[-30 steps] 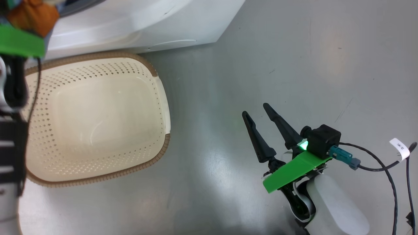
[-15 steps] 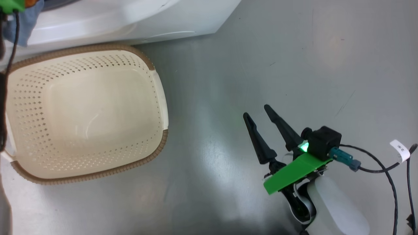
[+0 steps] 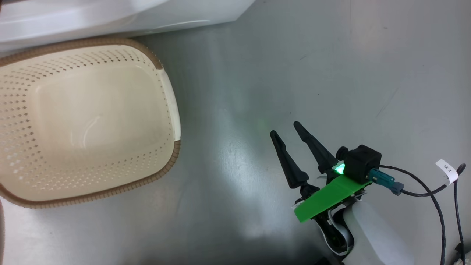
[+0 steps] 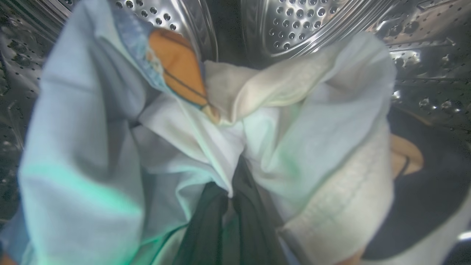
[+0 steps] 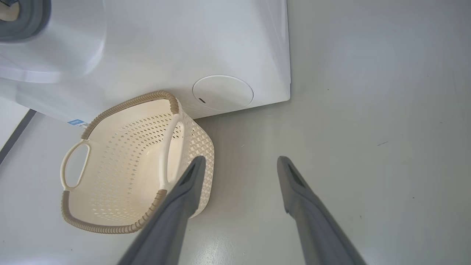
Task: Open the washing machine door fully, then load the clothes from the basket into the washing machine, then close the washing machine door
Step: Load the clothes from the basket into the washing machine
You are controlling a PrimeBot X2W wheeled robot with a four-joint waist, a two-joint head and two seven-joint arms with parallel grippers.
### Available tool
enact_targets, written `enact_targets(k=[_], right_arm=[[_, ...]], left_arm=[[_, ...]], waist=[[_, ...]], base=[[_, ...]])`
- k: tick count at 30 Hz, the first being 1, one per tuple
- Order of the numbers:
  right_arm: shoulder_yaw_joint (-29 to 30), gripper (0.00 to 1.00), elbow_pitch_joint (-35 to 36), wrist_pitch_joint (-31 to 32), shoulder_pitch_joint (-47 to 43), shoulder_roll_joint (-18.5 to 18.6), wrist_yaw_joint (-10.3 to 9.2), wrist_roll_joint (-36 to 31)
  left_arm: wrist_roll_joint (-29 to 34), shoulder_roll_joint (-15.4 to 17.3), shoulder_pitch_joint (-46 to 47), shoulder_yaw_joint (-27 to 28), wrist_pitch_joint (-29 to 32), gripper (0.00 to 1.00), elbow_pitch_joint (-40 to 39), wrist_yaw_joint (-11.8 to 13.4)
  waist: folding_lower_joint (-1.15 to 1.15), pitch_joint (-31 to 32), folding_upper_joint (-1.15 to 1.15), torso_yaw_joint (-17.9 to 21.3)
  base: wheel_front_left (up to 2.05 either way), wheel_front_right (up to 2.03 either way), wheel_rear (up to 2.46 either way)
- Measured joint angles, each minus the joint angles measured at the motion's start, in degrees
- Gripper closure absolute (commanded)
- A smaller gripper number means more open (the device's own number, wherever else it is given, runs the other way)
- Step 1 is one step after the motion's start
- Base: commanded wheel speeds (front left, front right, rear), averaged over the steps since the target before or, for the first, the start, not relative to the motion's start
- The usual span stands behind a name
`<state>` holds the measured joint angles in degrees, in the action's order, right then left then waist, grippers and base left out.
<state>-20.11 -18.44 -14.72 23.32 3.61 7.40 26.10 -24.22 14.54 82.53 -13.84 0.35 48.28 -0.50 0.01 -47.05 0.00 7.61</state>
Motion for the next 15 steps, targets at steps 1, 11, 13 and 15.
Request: enact_targets(k=[1, 11, 13, 15], right_arm=[[-0.1, 0.0, 0.0, 0.0, 0.0, 0.0, 0.0, 0.3], [-1.6, 0.0, 0.0, 0.0, 0.1, 0.0, 0.0, 1.3], [-1.9, 0.0, 0.0, 0.0, 0.1, 0.0, 0.0, 1.3], [-2.3, 0.0, -0.1, 0.0, 0.2, 0.0, 0.0, 1.6]], left_arm=[[0.2, 0.1, 0.3, 0.0, -0.9, 1.0, 0.1, 0.0], [3.8, 1.2, 4.9, -0.7, -14.3, 1.0, -2.2, -0.5], [4.9, 1.6, 4.9, -0.7, -14.8, 1.0, -3.5, -0.8], [6.1, 2.7, 5.3, -0.5, -15.0, 1.0, -6.1, -0.8]], waist=[[-0.01, -0.2, 0.0, 0.2], [-0.01, -1.2, 0.0, 1.2], [-0.01, -1.1, 0.0, 1.5], [-0.01, -1.0, 0.0, 1.8]], base=[[0.0, 0.0, 0.0], [0.0, 0.0, 0.0], [0.0, 0.0, 0.0], [0.0, 0.0, 0.0]])
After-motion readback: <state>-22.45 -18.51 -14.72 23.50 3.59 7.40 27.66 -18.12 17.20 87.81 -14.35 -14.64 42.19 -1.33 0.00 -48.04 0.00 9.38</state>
